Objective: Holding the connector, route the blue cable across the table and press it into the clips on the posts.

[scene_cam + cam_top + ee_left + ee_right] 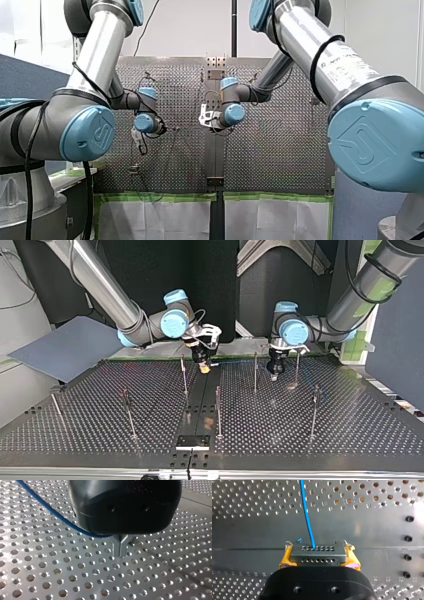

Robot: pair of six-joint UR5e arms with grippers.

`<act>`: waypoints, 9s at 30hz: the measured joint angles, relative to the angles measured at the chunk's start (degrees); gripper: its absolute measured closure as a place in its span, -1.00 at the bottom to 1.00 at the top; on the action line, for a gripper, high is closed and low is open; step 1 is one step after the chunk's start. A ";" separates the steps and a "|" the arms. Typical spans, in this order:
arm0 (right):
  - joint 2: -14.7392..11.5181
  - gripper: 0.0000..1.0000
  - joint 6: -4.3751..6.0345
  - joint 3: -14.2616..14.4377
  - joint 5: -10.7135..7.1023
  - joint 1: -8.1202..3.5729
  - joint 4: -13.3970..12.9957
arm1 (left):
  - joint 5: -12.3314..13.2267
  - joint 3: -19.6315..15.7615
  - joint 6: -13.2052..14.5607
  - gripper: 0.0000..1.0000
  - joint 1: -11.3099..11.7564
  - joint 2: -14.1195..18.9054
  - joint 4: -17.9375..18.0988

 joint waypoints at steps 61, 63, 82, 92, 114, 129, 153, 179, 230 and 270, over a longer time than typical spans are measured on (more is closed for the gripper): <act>-0.02 1.00 0.11 0.01 -0.65 -1.51 0.50 | -10.21 -11.67 9.27 -1.00 -11.51 16.83 -19.70; -0.01 1.00 0.11 0.02 -0.64 -1.68 0.52 | -9.46 -11.67 8.76 -1.00 -12.31 16.91 -18.81; 0.00 1.00 0.46 0.04 -0.68 -2.74 0.53 | -9.51 -7.85 4.11 -1.00 -16.56 12.14 -10.51; 0.00 1.00 0.46 0.03 -0.71 -2.74 0.46 | -14.10 -3.23 4.06 -1.00 -18.59 8.62 -11.13; 0.00 1.00 0.46 0.02 -0.77 -2.71 0.53 | -17.93 3.46 3.45 -1.00 -19.72 0.24 -8.32; 0.01 1.00 0.46 0.03 -0.70 -2.72 0.45 | -19.32 9.83 3.73 -1.00 -19.39 -4.66 -8.69; -0.01 1.00 0.46 0.01 -0.77 -2.59 0.48 | -22.37 10.16 4.63 0.97 -19.80 -4.69 -8.59; -6.11 1.00 0.45 -0.48 -0.88 -2.79 8.28 | -22.42 5.26 4.93 0.97 -21.52 5.44 -16.22; -29.85 1.00 2.47 2.72 -7.60 -3.75 19.04 | -21.18 7.06 5.98 0.97 -22.36 22.15 -19.59; -22.23 1.00 2.31 -1.02 -12.06 -7.36 18.09 | -9.85 12.84 2.49 0.97 -16.05 16.73 -16.58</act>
